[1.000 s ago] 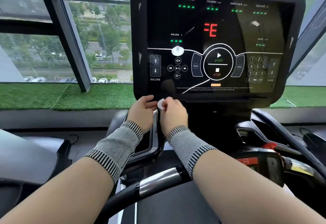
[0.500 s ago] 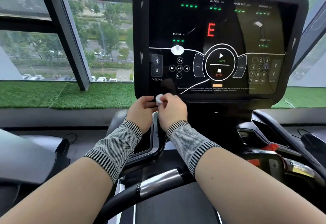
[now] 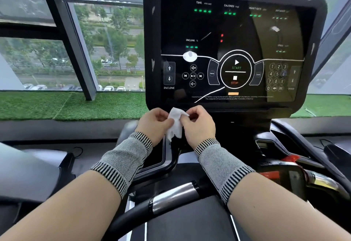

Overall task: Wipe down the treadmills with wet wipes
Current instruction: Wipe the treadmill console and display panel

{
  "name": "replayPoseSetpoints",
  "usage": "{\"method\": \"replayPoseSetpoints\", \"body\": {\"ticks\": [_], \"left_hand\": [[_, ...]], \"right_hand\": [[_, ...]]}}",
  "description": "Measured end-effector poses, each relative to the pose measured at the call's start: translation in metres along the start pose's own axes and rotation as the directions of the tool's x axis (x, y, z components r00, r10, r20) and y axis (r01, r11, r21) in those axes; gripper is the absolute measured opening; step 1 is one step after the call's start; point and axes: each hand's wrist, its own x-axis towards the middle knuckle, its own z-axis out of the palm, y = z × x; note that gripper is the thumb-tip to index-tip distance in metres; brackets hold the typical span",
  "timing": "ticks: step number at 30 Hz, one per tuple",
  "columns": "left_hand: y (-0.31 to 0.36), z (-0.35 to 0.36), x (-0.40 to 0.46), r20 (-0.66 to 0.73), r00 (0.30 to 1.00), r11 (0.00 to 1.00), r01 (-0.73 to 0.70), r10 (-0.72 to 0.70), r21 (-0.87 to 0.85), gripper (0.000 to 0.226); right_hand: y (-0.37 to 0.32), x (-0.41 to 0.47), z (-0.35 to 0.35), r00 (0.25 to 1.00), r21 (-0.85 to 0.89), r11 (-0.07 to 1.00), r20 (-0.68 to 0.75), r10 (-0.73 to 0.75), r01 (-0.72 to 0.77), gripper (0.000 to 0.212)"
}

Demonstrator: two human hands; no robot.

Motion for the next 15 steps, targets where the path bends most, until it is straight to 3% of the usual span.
{"method": "replayPoseSetpoints", "body": {"ticks": [4, 7, 9, 11, 13, 15], "left_hand": [[0.005, 0.005, 0.001, 0.117, 0.991, 0.995, -0.056, 0.065, -0.081, 0.006], [0.008, 0.011, 0.001, 0.226, 0.973, 0.981, -0.007, 0.051, -0.192, 0.025], [0.008, 0.013, 0.004, 0.168, 0.985, 0.983, -0.011, 0.042, -0.182, 0.035], [0.005, 0.010, 0.008, 0.024, 1.000, 0.988, -0.007, 0.010, -0.154, 0.037], [-0.001, 0.007, 0.012, -0.102, 0.994, 0.990, 0.019, -0.034, -0.142, 0.037], [-0.009, 0.004, 0.017, -0.135, 0.989, 0.984, 0.046, -0.069, -0.170, 0.036]], "right_hand": [[0.001, -0.002, -0.007, 0.996, 0.061, 0.995, 0.056, -0.076, 0.073, 0.010], [0.001, 0.006, -0.014, 0.997, 0.050, 0.996, -0.021, -0.070, 0.071, 0.016], [0.002, 0.016, -0.023, 0.984, -0.003, 0.999, -0.175, -0.035, 0.035, 0.015], [0.006, 0.026, -0.030, 0.965, -0.132, 0.991, -0.259, -0.030, -0.005, 0.012], [0.013, 0.031, -0.031, 0.973, -0.352, 0.936, -0.211, -0.098, 0.017, 0.017], [0.012, 0.034, -0.024, 0.981, -0.435, 0.899, -0.144, -0.130, 0.055, 0.023]]}}
